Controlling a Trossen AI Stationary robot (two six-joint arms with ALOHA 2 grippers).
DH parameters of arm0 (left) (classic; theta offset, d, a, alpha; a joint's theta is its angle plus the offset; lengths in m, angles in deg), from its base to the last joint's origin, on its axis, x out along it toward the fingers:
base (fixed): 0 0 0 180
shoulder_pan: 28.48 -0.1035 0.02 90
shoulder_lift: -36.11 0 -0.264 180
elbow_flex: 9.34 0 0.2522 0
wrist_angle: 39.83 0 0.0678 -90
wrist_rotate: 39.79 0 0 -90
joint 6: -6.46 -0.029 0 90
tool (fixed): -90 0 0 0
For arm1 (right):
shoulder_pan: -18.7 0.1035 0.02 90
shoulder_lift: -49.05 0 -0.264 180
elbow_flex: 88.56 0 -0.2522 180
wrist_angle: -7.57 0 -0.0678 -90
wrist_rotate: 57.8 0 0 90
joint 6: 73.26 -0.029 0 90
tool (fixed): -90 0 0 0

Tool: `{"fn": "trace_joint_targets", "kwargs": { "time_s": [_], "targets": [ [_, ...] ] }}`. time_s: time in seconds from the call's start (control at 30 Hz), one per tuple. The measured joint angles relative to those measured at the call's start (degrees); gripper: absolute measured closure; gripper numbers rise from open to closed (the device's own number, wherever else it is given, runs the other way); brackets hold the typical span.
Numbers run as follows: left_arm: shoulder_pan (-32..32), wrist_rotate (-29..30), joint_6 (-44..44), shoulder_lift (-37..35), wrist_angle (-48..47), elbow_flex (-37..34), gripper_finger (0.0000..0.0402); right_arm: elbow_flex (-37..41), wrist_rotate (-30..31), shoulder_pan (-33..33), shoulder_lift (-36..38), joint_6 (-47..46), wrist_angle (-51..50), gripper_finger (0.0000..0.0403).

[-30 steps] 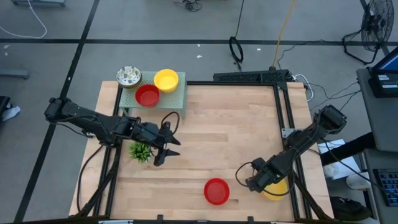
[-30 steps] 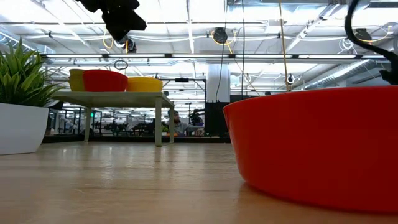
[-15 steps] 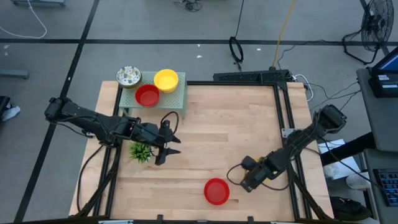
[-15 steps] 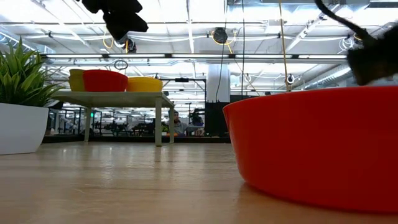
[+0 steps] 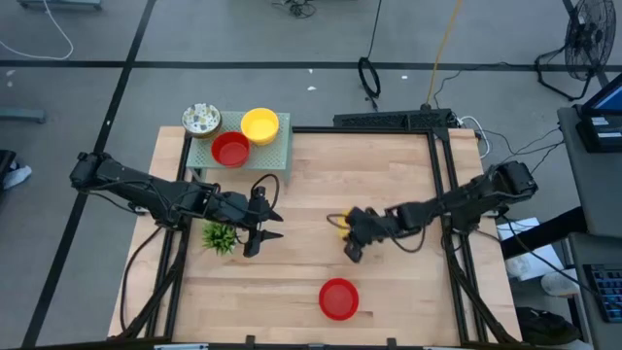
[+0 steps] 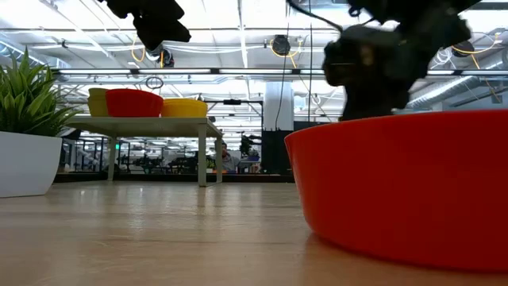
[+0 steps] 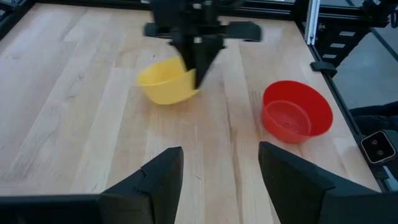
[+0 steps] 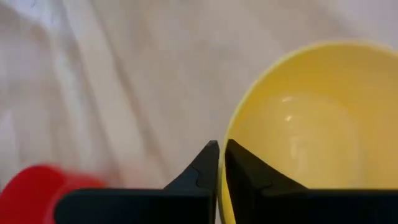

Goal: Pick & Place Mini bowls
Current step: Stack the yellow bowl on the yellow bowls on the shelf

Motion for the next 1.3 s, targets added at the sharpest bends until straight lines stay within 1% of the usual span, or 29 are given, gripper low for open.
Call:
{"fn": "trace_joint_targets", "kwargs": {
  "time_s": [0.13, 0.3, 0.37, 0.43, 0.53, 0.6, 0.73, 0.8, 0.9, 1.0, 1.1, 1.2, 1.3],
  "targets": [
    [0.0, 0.0, 0.0, 0.0, 0.0, 0.0, 0.0188, 0.0, -0.1, -4.4, 0.0, 5.8, 0.8, 0.0388],
    [0.0, 0.3, -0.7, 0.0, 0.0, 0.0, 0.0188, 0.0, -0.1, -7.4, -2.6, 8.8, 2.1, 0.0388],
    [0.0, 0.6, -0.7, 0.0, 0.1, 0.0, 0.0188, -0.1, -0.2, -7.9, -4.8, 9.9, 6.5, 0.0387],
    [0.0, 0.9, -0.8, 0.0, 0.4, 0.0, 0.0188, 0.0, -1.8, -8.1, -6.7, 11.4, 10.5, 0.0387],
    [0.0, 0.9, -1.0, 0.0, 0.6, 0.0, 0.0188, -0.5, -3.3, -8.2, -10.0, 14.1, 20.0, 0.0387],
    [0.0, 0.9, -1.1, 0.0, 1.0, 0.0, 0.0188, -1.3, -4.5, -8.2, -11.8, 16.0, 21.6, 0.0387],
    [0.0, 0.9, -1.1, 0.0, 0.9, 0.0, 0.0188, -4.0, -5.0, -8.3, -15.6, 19.9, 24.7, 0.0387],
    [0.0, 0.9, -1.1, 0.0, 0.9, 0.0, 0.0188, -5.4, -6.4, -8.3, -17.6, 21.7, 26.7, 0.0387],
    [0.0, 0.9, -1.1, 0.0, 0.7, 0.0, 0.0188, -5.8, -9.1, -8.3, -18.0, 22.5, 27.8, 0.0385],
    [0.0, 0.9, -1.0, 0.0, 0.2, -0.1, 0.0188, -5.8, -9.4, -8.3, -17.4, 22.3, 27.4, 0.0373],
    [0.0, 0.9, -1.0, 0.0, -0.1, -0.1, 0.0188, -5.8, -9.8, -8.3, -15.7, 22.2, 26.8, 0.0349],
    [0.0, 0.9, -1.0, 0.0, -0.1, -0.1, 0.0188, -5.8, -11.2, -8.3, -14.0, 22.3, 27.1, 0.032],
    [0.0, 0.9, -1.0, 0.0, -0.1, -0.1, 0.0188, -5.8, -14.3, -8.3, -12.1, 22.2, 26.7, 0.029]
  ]
}}
